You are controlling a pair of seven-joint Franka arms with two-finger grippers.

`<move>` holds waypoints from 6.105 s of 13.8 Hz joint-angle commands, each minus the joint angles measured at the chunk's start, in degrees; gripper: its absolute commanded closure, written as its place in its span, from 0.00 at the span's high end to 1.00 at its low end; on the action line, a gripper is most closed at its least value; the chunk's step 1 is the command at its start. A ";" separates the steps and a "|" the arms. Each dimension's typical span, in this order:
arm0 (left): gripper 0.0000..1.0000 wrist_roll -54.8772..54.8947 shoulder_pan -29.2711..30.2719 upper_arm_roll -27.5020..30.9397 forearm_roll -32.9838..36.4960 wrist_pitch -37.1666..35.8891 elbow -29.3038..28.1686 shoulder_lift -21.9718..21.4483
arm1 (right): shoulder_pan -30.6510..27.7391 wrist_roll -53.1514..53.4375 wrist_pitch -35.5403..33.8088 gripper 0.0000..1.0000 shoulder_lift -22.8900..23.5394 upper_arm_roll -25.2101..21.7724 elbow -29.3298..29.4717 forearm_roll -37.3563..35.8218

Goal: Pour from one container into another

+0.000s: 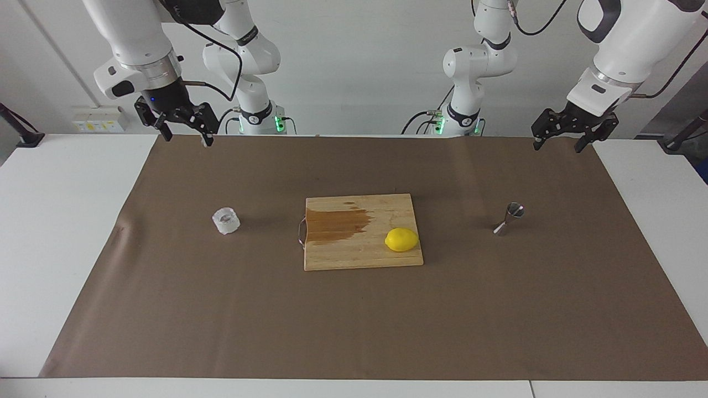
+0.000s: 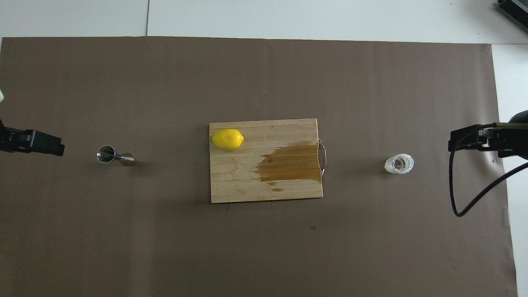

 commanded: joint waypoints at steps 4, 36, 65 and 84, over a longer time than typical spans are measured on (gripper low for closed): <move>1.00 -0.11 -0.79 -0.03 -0.09 -1.52 -0.61 -1.14 | -0.23 -1.17 1.10 1.00 -1.76 0.25 -2.26 0.49; 1.00 -47.37 20.81 -0.90 -39.01 -11.27 -4.92 24.68 | 0.03 -37.60 7.94 1.00 -4.75 0.16 -9.71 0.58; 1.00 -45.90 32.51 -10.32 -53.18 -8.99 -9.31 36.12 | -0.67 -80.09 15.95 1.00 -3.17 -0.37 -19.39 2.42; 0.30 -46.61 33.04 -10.14 -52.74 -8.90 -9.14 36.03 | -0.23 -80.27 16.30 1.00 -3.17 -0.37 -19.40 2.42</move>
